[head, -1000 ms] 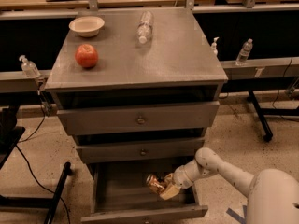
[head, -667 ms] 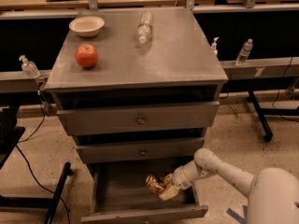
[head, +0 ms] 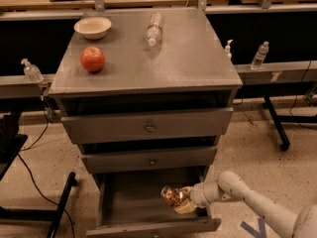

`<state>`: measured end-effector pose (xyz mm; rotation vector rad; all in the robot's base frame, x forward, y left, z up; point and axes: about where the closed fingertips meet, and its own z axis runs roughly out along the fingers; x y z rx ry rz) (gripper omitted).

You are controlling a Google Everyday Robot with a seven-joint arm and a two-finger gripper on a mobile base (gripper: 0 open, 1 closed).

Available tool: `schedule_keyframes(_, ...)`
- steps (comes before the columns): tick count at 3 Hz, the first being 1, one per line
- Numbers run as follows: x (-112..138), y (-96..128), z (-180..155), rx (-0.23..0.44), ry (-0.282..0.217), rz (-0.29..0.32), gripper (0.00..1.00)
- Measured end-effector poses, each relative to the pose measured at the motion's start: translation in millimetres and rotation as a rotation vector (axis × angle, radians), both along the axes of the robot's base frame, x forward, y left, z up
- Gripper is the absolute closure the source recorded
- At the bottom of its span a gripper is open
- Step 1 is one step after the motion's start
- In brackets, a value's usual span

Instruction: Place orange can into bottom drawer

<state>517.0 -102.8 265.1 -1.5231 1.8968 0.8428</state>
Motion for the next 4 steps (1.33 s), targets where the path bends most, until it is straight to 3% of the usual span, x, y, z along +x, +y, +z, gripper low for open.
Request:
schedule_keyframes(1,-1.2,-6.6,12.3,0.093,-0.092,-0.016,0.56)
schedule_keyframes(2,-2.1,-5.3,11.9,0.094,-0.101,-0.007,0.31)
schedule_keyframes(3,-4.1,-0.7,9.9,0.097,-0.094,-0.002,0.0)
schedule_keyframes(4,-4.1,-0.7,9.9,0.097,-0.094,-0.002,0.0)
